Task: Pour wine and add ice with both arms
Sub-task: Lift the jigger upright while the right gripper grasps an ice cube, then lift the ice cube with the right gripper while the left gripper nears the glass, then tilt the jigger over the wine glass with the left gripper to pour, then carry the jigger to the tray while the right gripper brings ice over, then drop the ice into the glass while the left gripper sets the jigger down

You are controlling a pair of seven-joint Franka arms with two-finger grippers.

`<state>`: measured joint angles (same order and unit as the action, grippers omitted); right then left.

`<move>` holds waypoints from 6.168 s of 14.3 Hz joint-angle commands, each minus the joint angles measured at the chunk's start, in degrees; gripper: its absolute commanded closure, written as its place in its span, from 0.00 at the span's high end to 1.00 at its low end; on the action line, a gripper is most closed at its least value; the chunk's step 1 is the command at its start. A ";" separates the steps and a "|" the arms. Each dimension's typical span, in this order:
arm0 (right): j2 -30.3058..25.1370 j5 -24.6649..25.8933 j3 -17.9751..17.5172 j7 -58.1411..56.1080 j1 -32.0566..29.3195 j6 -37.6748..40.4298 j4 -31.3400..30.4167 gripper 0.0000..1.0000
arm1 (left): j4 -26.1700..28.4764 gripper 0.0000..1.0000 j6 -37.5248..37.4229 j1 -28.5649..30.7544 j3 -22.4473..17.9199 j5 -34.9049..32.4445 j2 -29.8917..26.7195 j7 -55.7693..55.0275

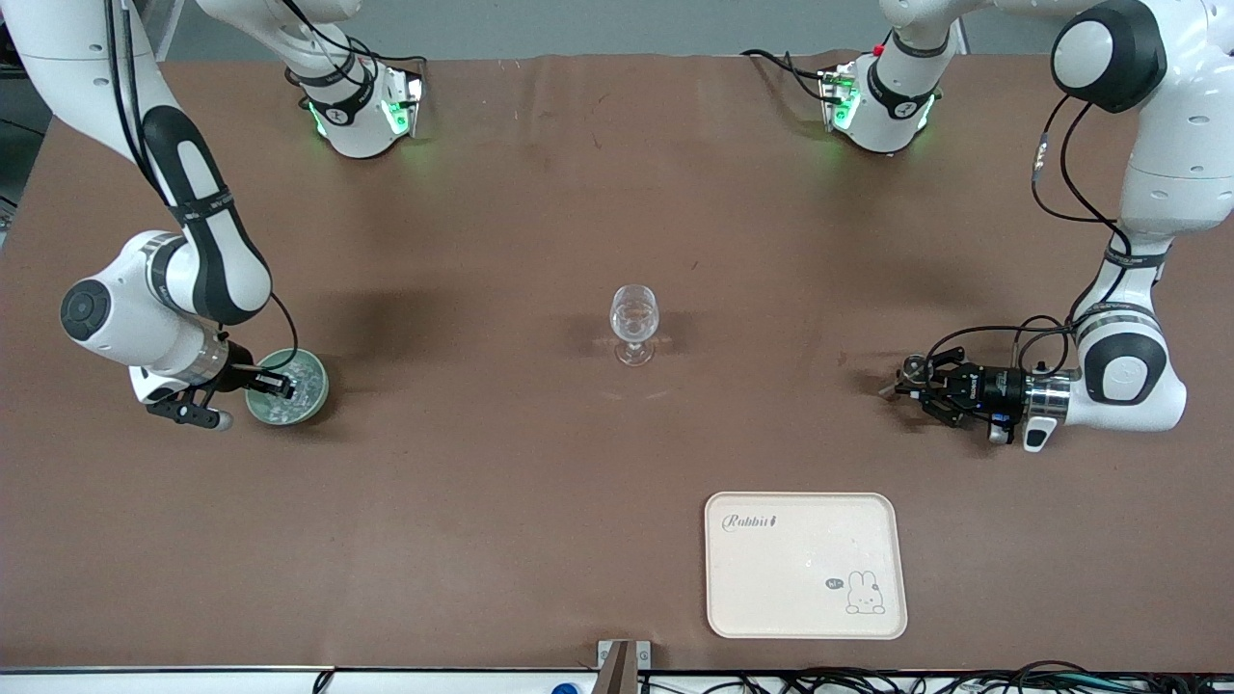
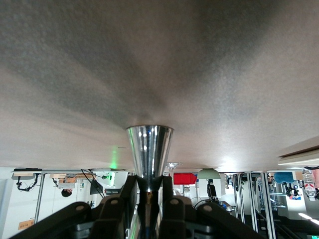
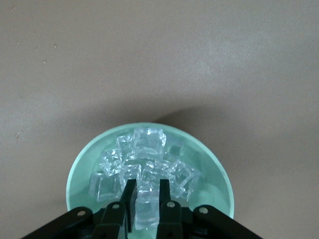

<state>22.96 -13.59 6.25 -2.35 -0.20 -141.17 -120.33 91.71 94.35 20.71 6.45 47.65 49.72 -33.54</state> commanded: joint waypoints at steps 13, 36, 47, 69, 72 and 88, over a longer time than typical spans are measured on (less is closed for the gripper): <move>-7.13 8.05 0.61 0.15 -2.27 36.74 27.95 0.06 | -0.22 0.01 3.29 -0.50 10.94 5.96 -3.92 -11.70; -28.06 11.48 0.52 -0.20 1.96 42.38 25.13 0.06 | 18.15 0.01 30.44 -25.71 17.81 -0.43 -30.65 -44.21; -27.53 11.48 0.52 -0.29 2.22 43.60 25.67 0.07 | 17.27 0.01 33.62 -30.29 17.89 -13.55 -30.56 -59.36; -26.74 11.48 0.25 19.27 14.68 42.99 24.44 0.06 | -17.35 0.01 27.47 -12.46 17.28 4.65 -2.28 -35.38; -24.03 11.48 0.25 33.40 23.54 40.46 25.14 0.06 | -18.33 0.01 27.56 -7.81 17.28 11.47 2.38 -26.53; 2.52 11.04 0.17 60.70 49.32 21.47 34.29 0.01 | -20.88 0.14 31.43 -5.60 14.20 17.92 14.79 -19.98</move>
<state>23.41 -2.39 5.73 57.18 47.38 -118.27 -87.61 71.97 125.41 15.71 20.82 64.62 63.33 -54.12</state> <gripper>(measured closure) 0.780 0.789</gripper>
